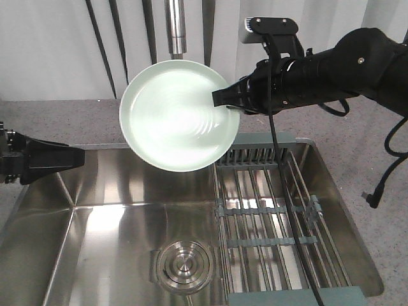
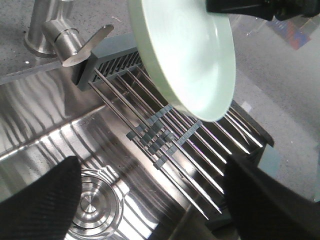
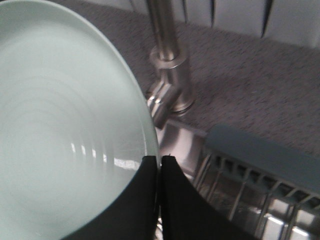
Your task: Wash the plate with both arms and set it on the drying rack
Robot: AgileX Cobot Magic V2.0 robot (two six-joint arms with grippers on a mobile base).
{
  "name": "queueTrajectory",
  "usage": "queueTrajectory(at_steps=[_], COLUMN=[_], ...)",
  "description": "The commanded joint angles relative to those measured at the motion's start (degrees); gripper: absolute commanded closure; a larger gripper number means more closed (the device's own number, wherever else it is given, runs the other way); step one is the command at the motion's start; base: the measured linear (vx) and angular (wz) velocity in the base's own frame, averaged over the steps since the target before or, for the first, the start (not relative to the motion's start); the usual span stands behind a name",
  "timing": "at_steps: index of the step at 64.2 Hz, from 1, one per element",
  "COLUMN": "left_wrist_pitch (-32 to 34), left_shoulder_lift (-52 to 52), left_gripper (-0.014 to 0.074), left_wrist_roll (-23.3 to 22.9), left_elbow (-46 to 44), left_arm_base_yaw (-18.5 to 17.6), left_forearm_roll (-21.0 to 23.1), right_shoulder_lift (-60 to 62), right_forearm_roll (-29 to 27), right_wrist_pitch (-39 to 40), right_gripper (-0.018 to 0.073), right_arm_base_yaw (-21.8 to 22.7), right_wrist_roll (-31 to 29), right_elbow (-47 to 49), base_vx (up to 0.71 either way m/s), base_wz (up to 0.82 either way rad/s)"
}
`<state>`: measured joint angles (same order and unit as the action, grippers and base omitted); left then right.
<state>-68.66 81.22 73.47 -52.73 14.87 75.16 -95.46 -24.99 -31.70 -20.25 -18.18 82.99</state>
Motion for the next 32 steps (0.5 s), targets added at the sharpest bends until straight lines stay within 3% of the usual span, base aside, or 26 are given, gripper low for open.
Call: queueTrajectory(at_steps=[1,11,19,26,32], left_wrist_pitch=[-3.02,-2.91,-2.85,-2.85,-2.85], left_shoulder_lift=[-1.73,-1.73,-1.73,-1.73,-1.73], left_gripper=[0.0045,0.0045,0.0045,0.0045,0.0045], left_wrist_roll=[0.07,0.07,0.07,0.07,0.07], left_elbow=[-1.04,-1.04,-1.04,-1.04,-1.04], left_arm_base_yaw=[0.01,0.01,0.01,0.01,0.01], left_forearm_roll=[4.19,4.19,4.19,4.19,4.19], right_shoulder_lift=[2.65,2.60,2.60,2.60,2.60], right_forearm_roll=[4.40,9.98,10.50,5.65,-1.29], right_wrist_pitch=[2.42,-7.27,-15.25,-21.12,-21.51], right_gripper=[0.0564,0.0564,0.0564,0.0564,0.0564], right_arm_base_yaw=[1.46,3.01,2.80,2.14,1.20], right_wrist_roll=[-0.19,0.63,0.63,0.63,-0.13], right_elbow=[2.20,2.20,2.20,2.20,2.20], base_vx=[0.00,0.00,0.00,0.00,0.00], base_wz=[0.00,0.00,0.00,0.00,0.00])
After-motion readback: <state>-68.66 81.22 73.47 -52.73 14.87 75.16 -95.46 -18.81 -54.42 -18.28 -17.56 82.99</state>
